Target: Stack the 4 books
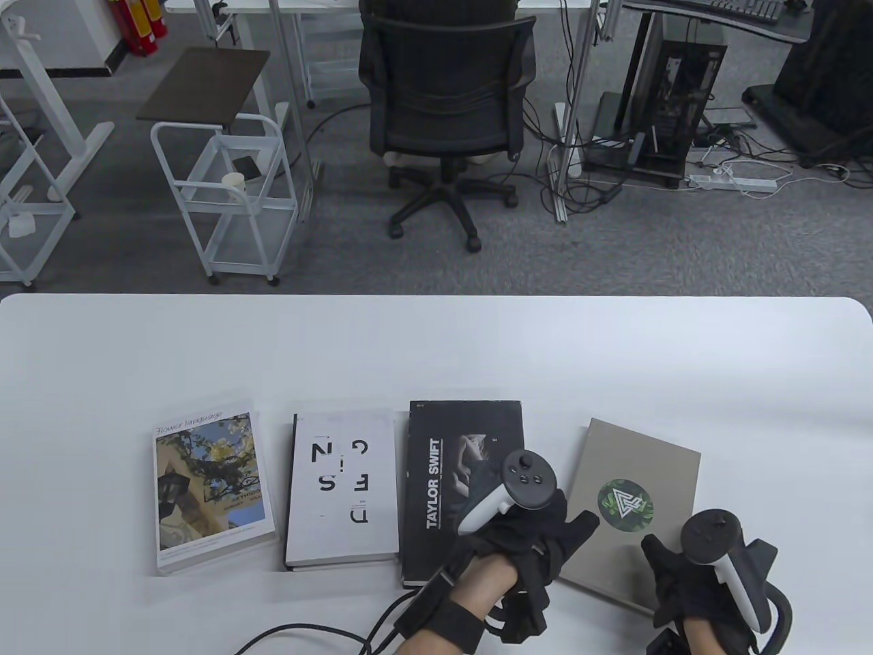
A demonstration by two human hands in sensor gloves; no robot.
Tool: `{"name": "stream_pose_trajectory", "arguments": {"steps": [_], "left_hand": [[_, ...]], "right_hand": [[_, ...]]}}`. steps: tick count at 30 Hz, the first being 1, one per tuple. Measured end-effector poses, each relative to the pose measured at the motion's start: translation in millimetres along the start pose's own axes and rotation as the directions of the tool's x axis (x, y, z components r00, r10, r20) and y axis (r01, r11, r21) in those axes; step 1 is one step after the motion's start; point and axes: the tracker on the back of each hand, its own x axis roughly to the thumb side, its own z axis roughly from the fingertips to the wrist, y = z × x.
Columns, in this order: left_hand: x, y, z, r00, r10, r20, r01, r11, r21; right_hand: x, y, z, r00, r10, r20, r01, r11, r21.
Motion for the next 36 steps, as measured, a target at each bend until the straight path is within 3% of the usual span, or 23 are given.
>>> {"name": "stream_pose_trajectory", "arguments": {"steps": [7, 13, 23, 30, 36], "left_hand": [[0.4, -8.4, -27.4, 0.993, 0.071, -0.09, -0.08, 0.991, -0.104], [-3.8, -12.9, -33.1, 0.968, -0.001, -0.251, -0.009, 0.999, -0.041], [-8.1, -21.9, -41.1, 0.956, -0.018, -0.292, -0.013, 0.995, -0.102], [-1.7, -26.6, -42.0, 0.95, -0.011, -0.312, -0.027, 0.993, -0.117], [-0.4, -29.2, -42.8, 0.943, -0.041, -0.331, 0.002, 0.993, -0.12]], "right_hand": [[0.7, 4.8, -1.5, 0.999, 0.031, 0.004, -0.032, 0.999, 0.039], [2.1, 6.4, -2.3, 1.0, 0.018, 0.006, -0.019, 0.997, 0.076], [6.5, 9.0, -4.6, 1.0, 0.022, 0.009, -0.023, 0.995, 0.102], [6.4, 11.2, -7.9, 0.997, -0.067, 0.034, 0.061, 0.986, 0.157], [-8.6, 8.9, -11.1, 0.964, -0.266, 0.03, 0.255, 0.946, 0.2]]}}
